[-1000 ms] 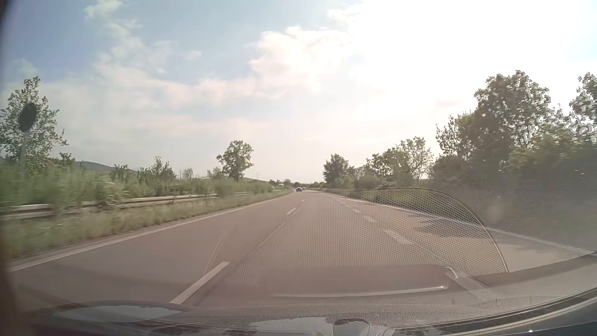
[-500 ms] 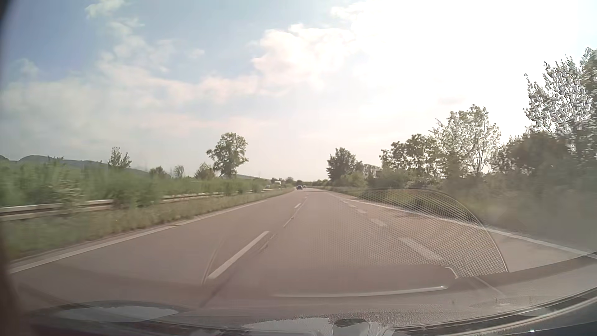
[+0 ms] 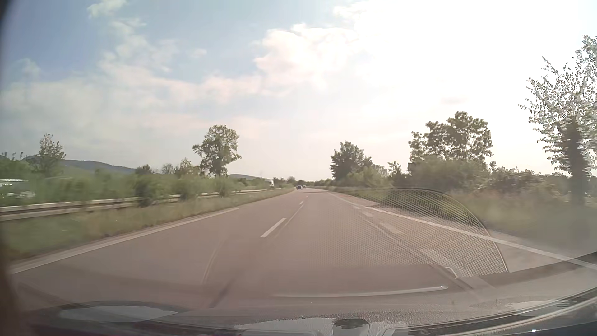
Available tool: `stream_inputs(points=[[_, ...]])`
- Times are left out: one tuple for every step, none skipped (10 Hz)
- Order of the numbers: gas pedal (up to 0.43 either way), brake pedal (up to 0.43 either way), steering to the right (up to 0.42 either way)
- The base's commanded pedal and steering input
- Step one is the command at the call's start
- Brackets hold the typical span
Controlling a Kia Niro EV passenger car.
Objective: Follow the waypoints while adhering to traffic rules and regulations
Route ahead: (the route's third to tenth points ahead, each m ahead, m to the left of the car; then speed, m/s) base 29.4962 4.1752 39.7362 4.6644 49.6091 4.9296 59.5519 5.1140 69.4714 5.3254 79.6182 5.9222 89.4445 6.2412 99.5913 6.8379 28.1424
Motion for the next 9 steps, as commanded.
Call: stream_inputs(points=[[0.197, 0.000, -0.003], [0.197, 0.000, -0.003], [0.197, 0.000, -0.003], [0.197, 0.000, -0.003], [0.197, 0.000, -0.003], [0.197, 0.000, -0.003], [0.197, 0.000, -0.003], [0.197, 0.000, -0.003], [0.197, 0.000, -0.003]])
